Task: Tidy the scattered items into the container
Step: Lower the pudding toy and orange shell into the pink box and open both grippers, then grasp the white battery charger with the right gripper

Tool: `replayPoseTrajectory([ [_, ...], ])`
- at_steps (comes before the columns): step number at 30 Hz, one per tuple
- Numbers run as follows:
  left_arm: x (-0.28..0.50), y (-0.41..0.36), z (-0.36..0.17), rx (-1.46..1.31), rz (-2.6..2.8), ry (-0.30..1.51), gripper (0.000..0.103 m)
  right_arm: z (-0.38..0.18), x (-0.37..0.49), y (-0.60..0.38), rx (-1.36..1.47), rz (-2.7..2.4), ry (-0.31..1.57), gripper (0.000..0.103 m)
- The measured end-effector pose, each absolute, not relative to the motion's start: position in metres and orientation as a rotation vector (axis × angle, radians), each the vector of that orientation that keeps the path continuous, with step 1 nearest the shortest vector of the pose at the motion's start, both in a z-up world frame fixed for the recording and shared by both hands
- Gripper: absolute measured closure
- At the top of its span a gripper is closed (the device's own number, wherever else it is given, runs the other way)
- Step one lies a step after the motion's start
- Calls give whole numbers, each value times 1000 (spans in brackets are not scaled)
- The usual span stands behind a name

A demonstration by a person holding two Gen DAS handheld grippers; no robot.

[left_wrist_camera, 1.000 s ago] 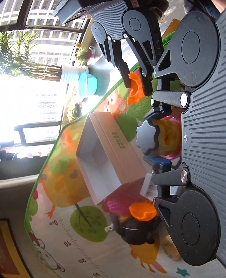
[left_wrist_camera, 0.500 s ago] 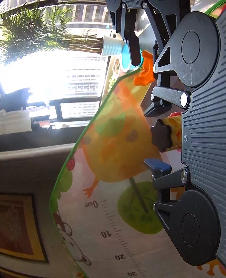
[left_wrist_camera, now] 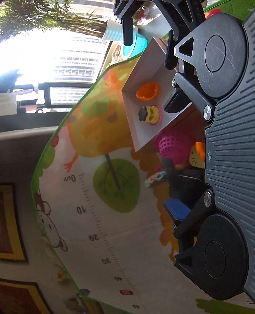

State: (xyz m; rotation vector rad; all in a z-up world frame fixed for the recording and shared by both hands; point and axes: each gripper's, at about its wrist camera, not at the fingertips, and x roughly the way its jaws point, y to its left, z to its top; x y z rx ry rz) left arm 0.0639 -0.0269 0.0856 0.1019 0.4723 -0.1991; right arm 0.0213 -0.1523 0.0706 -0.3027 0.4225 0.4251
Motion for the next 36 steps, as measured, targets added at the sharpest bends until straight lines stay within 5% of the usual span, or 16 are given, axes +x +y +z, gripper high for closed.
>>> replayPoseTrajectory([
  [12, -25, 43, 46, -106, 17, 565, 1, 21, 53, -80, -278, 468, 665, 3],
  [16, -29, 46, 42, -115, 17, 577, 1, 17, 57, -80, -243, 457, 683, 22],
  [36, 32, 17, 25, 165, 13, 623, 1, 32, -40, -154, -232, 365, 617, 23],
])
